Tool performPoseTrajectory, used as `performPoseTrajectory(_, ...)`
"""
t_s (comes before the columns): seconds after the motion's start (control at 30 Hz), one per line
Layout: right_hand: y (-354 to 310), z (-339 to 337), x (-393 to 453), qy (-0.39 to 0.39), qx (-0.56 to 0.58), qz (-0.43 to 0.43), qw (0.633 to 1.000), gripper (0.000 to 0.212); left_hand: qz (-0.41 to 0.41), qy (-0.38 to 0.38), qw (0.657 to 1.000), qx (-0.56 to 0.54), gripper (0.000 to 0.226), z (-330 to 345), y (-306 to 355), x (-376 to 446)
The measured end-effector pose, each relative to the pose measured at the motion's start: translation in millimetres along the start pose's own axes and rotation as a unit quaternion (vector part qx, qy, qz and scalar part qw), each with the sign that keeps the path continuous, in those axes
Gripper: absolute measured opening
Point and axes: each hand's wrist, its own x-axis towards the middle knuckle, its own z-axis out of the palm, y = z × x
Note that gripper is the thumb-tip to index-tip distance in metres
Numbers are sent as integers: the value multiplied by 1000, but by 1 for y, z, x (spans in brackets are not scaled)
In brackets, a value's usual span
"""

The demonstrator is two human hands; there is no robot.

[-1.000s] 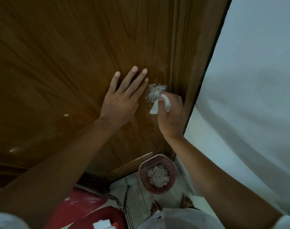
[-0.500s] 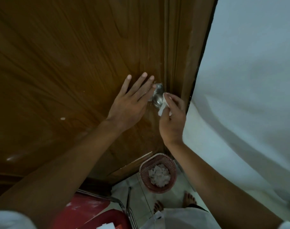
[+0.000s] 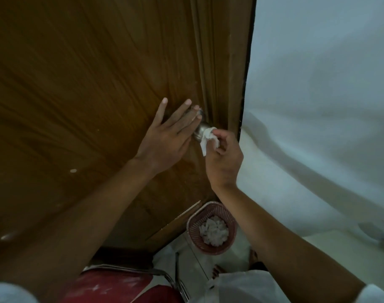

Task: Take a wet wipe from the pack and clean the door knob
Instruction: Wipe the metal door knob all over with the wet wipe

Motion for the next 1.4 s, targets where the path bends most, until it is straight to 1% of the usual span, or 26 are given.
performPoseTrajectory(0.07,-1,1,6,12,9,32,999,13,30,-2,999,-14,47,-1,2,2)
performPoseTrajectory(0.1,-1,2,7,14,-1,34,999,12,41,-1,999,-21,47,-1,3,4)
performPoseTrajectory(0.2,-4,0,0,-4,0,31,1000,13,63,8,997,-50,45,3,3,6)
performPoseTrajectory(0.27,-6,-2,-4,-25,10,11,1000,14,69,8,994,-86,44,6,2,7)
performPoseTrajectory(0.33,-7,-3,0,-10,0,0,1000,12,58,-2,988,-144,44,10,2,7)
performPoseTrajectory(0.43,-8,0,10,43,-6,35,998,9,38,-20,981,-190,42,10,0,7)
performPoseTrajectory(0.5,-5,1,8,35,-16,37,999,10,40,-26,979,-199,41,8,0,9)
performPoseTrajectory(0.57,-2,2,0,10,-14,42,999,11,39,-32,975,-218,40,6,-1,11)
performPoseTrajectory(0.67,-3,0,-6,-13,-3,51,999,12,16,-52,967,-247,41,4,-2,13)
performPoseTrajectory(0.8,-11,-4,2,-3,44,72,996,12,14,-70,962,-264,45,-3,-3,17)
performPoseTrajectory(0.9,-12,-3,-3,-5,40,81,996,14,6,-72,961,-266,44,-5,-3,17)
performPoseTrajectory(0.97,-10,-2,-3,17,49,92,994,18,3,-75,962,-262,43,-4,-3,16)
performPoseTrajectory(1.03,-10,-1,0,31,46,97,994,18,2,-85,961,-262,45,-4,-2,17)
performPoseTrajectory(1.13,-10,2,-4,3,4,72,997,11,5,-87,960,-266,45,-3,-2,16)
performPoseTrajectory(1.2,-12,2,-9,-21,9,76,997,11,4,-86,959,-271,45,-3,-3,16)
performPoseTrajectory(1.3,-15,0,1,-10,34,85,996,11,7,-79,958,-274,45,-5,-2,17)
performPoseTrajectory(1.4,-14,0,5,12,47,117,992,11,5,-76,960,-269,43,-6,-1,18)
